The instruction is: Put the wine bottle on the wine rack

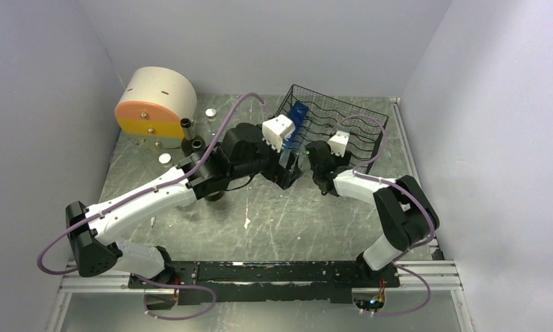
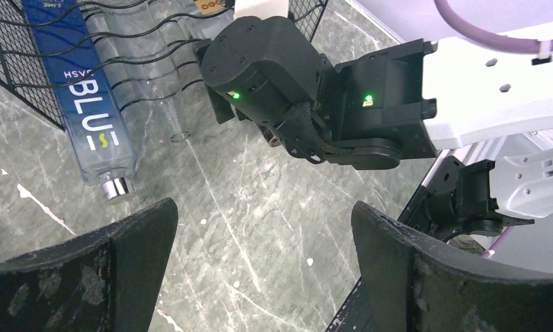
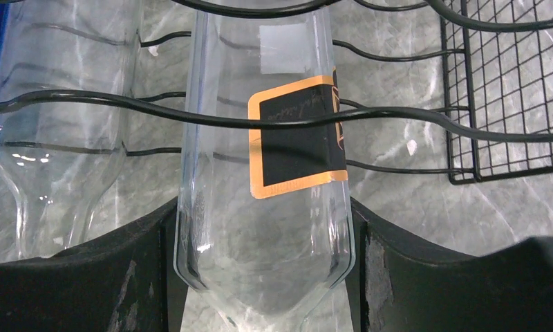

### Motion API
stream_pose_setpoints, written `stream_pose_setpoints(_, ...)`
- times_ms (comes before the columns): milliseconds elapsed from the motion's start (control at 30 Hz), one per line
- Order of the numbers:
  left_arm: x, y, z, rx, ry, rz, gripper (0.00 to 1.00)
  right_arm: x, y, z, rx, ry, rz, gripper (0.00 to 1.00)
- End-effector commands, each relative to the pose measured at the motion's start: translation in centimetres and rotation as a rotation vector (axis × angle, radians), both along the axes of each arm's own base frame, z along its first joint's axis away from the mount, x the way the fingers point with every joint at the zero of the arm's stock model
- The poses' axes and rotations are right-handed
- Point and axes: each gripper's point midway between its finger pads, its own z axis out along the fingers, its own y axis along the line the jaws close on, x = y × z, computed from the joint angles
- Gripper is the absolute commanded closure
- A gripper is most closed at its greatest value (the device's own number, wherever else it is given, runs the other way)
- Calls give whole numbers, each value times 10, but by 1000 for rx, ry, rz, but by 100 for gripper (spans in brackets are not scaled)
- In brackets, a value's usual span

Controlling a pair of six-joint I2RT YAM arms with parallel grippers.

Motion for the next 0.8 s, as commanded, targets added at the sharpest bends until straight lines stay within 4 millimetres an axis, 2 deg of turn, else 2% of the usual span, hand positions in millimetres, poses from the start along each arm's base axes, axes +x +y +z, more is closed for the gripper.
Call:
stream_pose_setpoints(0,1,-1,19,-37,-28,-14,1,38,2,50,13,-233,-49,73)
stream_pose_setpoints(133,0,0,19,-31,-27,-17,0,45,6,54,-2,-284,1,71)
stream_pose_setpoints(267,0,3,21,-26,-33,-8,0,50,5,51,-20,-288,-17,71)
stream_pose_setpoints(333,-1,4,21,-29,-36,-11,0,55,-9,47,-38,-283,-63,71)
stream_pose_setpoints(600,0,7,20,-21,-38,1,1,59,-16,31,-56,-258,-125,71)
stream_pose_setpoints(767,0,7,20,-19,-38,-3,0,65,-13,24,-54,-251,-105,63)
